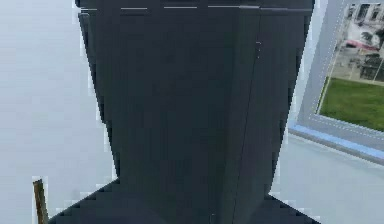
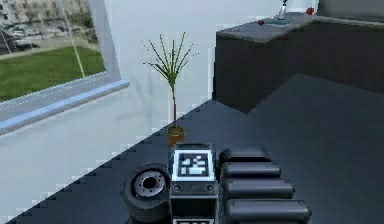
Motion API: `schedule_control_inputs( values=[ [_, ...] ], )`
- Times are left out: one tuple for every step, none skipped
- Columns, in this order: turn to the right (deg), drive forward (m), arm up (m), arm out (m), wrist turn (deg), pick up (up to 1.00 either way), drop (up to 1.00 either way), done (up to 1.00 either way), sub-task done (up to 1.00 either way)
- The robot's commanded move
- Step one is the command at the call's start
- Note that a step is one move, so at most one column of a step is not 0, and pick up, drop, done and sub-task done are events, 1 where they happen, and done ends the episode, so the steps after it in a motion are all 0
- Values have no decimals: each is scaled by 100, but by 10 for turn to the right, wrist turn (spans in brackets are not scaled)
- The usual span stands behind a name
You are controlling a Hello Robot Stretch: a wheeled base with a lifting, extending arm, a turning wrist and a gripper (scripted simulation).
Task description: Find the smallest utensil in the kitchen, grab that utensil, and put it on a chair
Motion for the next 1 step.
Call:
schedule_control_inputs(
  values=[
    [450, 0, 0, 0, 0, 0, 0, 0, 0]
  ],
)
